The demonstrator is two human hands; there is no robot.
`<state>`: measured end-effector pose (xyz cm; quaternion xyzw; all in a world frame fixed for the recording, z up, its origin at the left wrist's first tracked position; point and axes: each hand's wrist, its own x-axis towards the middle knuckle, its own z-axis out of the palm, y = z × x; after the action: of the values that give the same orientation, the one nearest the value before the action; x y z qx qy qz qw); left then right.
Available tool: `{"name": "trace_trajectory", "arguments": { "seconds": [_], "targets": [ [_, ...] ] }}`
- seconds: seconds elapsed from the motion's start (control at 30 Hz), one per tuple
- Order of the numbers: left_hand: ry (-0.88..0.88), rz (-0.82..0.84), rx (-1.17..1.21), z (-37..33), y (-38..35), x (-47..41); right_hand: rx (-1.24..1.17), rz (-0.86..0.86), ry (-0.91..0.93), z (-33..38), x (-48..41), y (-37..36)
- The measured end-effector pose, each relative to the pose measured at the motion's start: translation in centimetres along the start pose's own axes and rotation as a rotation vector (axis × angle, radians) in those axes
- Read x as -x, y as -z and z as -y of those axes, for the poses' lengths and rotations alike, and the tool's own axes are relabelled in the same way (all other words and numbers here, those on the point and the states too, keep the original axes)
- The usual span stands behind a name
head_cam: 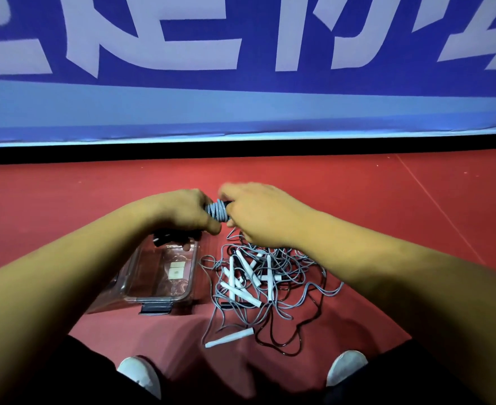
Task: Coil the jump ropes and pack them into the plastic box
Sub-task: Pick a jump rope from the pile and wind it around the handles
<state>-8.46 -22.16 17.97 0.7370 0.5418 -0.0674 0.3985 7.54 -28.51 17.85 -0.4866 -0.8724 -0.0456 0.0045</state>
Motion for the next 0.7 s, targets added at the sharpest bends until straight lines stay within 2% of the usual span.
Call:
{"name": "trace_trajectory", "arguments": {
  "seconds": [0.07, 0.13, 0.27, 0.33, 0.4, 0.47, 0.53, 0.7],
  "targets": [
    [-0.081, -0.001, -0.286, 0.2, 0.2, 0.2, -0.104, 0.112, 0.048, 0.4, -0.2, -0.1],
    [-0.189, -0.071, -0.581, 0.4, 0.2, 0.4, -0.344, 0.143, -0.029, 0.2, -0.3, 0.0],
    [-0.411, -0.499, -0.846, 0.8, 0.7, 0.3, -0.806, 0.006, -0.259, -1.9, -0.8, 0.3],
    [-0.563, -0.671, -0.864, 0.9, 0.9, 0.1, -1.258, -0.023, -0.322, -2.2, -1.0, 0.8],
    [-0.624, -0.674, -0.76, 0.5, 1.2, 0.5, -1.55, 0.007, -0.352, -2.3, -0.8, 1.2],
    [-0.62, -0.552, -0.558, 0.3, 1.4, 1.3, -1.666, 0.04, -0.344, -2.6, -0.6, 1.2],
    [-0.622, -0.448, -0.332, -0.1, 1.3, 1.9, -1.673, 0.03, -0.322, -3.3, -0.5, 1.0],
    [-0.526, -0.256, 0.378, -0.9, 0.1, 2.0, -1.494, -0.171, -0.381, -3.4, -1.2, 1.2]
  ]
}}
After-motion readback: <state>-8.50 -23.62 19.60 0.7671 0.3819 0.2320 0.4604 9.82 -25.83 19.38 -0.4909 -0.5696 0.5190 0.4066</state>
